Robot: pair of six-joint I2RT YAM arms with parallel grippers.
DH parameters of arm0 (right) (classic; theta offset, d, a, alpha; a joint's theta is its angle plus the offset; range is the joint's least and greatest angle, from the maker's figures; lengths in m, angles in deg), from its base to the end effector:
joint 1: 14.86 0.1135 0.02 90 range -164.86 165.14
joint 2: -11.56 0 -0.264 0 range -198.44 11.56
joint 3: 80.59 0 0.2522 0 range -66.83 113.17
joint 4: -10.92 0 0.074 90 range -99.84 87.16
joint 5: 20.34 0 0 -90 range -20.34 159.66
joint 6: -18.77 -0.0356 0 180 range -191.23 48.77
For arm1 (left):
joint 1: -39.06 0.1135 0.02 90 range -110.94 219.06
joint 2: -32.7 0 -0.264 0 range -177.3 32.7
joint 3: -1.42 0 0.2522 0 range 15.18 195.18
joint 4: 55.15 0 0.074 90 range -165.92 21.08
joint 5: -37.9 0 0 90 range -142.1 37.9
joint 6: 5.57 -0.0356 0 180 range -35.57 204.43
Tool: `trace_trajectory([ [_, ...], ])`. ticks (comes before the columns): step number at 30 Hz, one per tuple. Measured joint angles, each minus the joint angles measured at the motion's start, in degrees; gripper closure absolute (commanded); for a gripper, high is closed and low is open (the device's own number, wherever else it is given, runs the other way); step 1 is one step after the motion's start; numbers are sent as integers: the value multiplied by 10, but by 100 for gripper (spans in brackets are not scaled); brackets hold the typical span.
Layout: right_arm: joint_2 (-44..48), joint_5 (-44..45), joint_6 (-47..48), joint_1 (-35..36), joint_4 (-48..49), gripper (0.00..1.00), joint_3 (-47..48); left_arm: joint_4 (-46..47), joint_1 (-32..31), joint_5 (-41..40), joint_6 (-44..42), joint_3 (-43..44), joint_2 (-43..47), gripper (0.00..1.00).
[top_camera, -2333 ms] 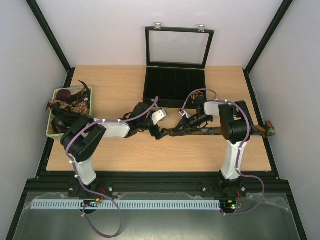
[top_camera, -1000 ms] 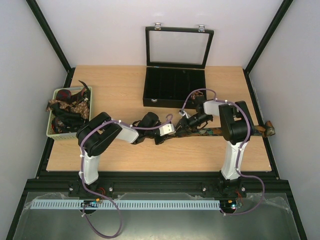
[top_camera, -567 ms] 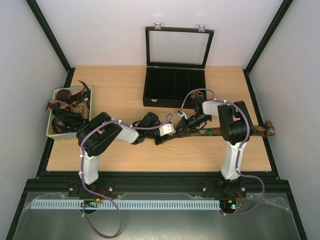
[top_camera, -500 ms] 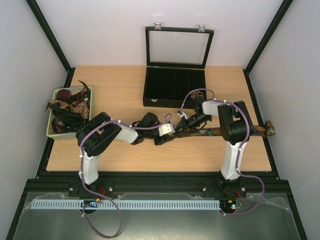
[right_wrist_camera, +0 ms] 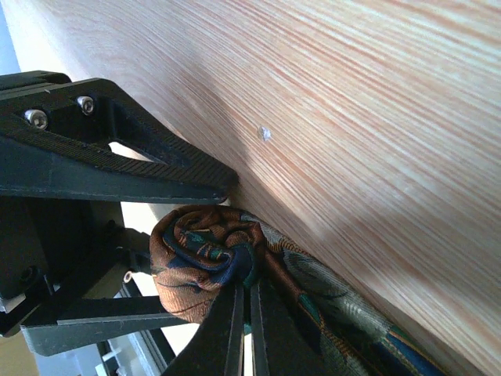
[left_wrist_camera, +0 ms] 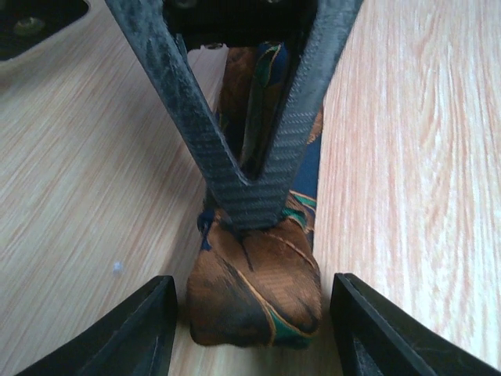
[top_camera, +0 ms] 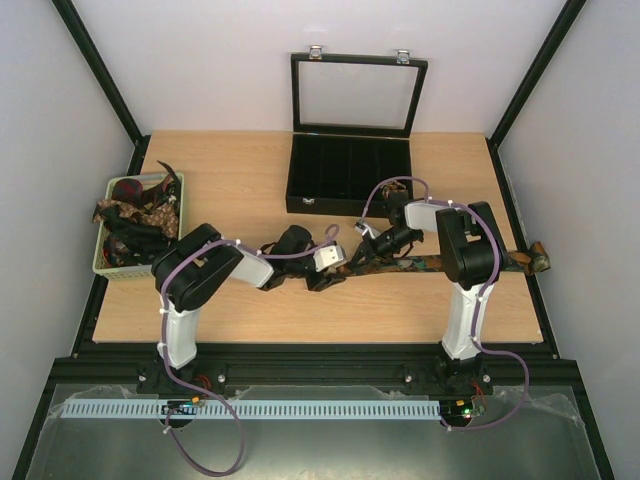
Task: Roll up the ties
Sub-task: Roll the tie at the center of the board.
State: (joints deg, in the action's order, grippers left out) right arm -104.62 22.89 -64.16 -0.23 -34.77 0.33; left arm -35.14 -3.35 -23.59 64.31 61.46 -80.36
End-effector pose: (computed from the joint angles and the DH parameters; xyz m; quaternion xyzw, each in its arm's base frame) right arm 0.3397 0.1155 0.1077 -0.2030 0.8927 0.3996 0.0462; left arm 0.2569 -0.2576 0.0976 0.5425 0.6671 -0.3017 0.4118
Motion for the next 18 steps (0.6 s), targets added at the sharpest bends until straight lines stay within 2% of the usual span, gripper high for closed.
trace_trajectory([
  [2, 0, 1, 0, 0, 1, 99, 0, 11, -1, 0, 5, 6, -9, 52],
  [6, -2, 1, -2, 0, 3, 99, 0, 28, -7, -1, 14, 17, -23, 72],
  [8, -3, -1, -5, -1, 3, 98, 0, 27, -12, -7, 13, 17, -23, 78],
  [12, -5, -3, -12, -2, 0, 87, 4, 9, -14, -21, 8, 17, -15, 80],
  [16, -4, 6, -13, -2, -12, 67, 16, -33, -18, -50, -5, 16, 7, 80],
  [18, 1, 11, -10, 1, -20, 64, 25, -52, -18, -61, -11, 13, 17, 79],
])
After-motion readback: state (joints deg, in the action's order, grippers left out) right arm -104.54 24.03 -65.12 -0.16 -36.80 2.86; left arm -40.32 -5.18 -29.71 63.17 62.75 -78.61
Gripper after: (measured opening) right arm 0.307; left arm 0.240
